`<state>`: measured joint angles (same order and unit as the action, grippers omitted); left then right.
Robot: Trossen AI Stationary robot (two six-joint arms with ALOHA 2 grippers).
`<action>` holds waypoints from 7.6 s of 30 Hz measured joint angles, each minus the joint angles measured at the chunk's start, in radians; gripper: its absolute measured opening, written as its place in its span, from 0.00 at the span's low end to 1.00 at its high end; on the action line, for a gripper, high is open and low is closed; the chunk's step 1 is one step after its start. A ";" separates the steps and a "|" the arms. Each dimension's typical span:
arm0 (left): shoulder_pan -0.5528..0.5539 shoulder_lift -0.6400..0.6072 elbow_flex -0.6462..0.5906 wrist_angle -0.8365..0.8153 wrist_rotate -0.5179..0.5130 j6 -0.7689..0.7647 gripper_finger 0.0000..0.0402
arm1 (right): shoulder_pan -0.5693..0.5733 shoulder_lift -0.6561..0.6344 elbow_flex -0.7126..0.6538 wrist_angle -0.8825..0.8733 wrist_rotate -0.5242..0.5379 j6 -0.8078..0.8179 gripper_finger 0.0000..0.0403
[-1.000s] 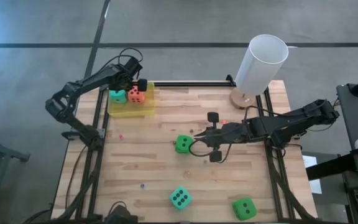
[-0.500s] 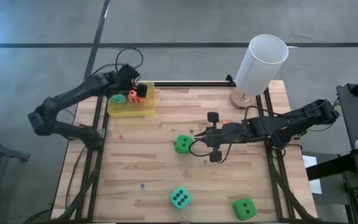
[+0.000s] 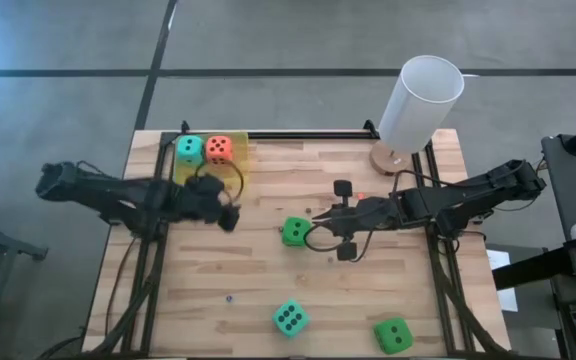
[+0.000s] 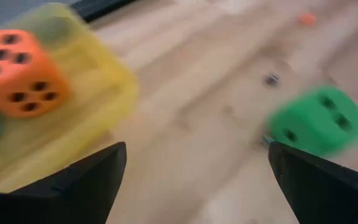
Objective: Pick & Place Dice
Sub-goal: Adjust the top green large die, then adjust the orange large die in the yellow container
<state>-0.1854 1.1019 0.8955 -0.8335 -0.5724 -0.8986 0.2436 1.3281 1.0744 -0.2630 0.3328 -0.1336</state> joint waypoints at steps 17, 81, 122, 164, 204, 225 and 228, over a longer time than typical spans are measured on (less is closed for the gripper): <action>-0.348 0.001 -0.117 0.212 -0.053 0.036 0.99 | 0.000 0.000 0.000 0.006 0.000 0.000 0.07; -0.352 0.001 -0.116 0.239 -0.049 0.117 0.98 | -0.215 0.490 0.080 0.039 -0.176 0.171 0.07; -0.352 0.001 -0.116 0.239 -0.049 0.136 0.98 | -0.182 0.559 0.198 -0.012 -0.356 -0.009 0.07; -0.352 0.001 -0.116 0.279 -0.049 0.134 0.97 | -0.222 0.398 0.173 0.007 -0.304 -0.026 0.07; 0.708 0.162 0.050 0.231 0.024 0.685 0.97 | -0.077 0.009 -0.220 0.355 -0.306 0.053 0.07; 0.738 0.478 0.115 0.163 -0.110 0.729 0.98 | -0.077 0.010 -0.219 0.347 -0.306 0.048 0.07; 0.738 0.479 0.115 0.148 -0.148 0.717 0.97 | -0.077 0.010 -0.219 0.347 -0.306 0.048 0.07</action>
<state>0.5526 1.5814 1.0103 -0.6854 -0.7200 -0.1816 0.1661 1.3384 0.8555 0.0843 0.0271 -0.0856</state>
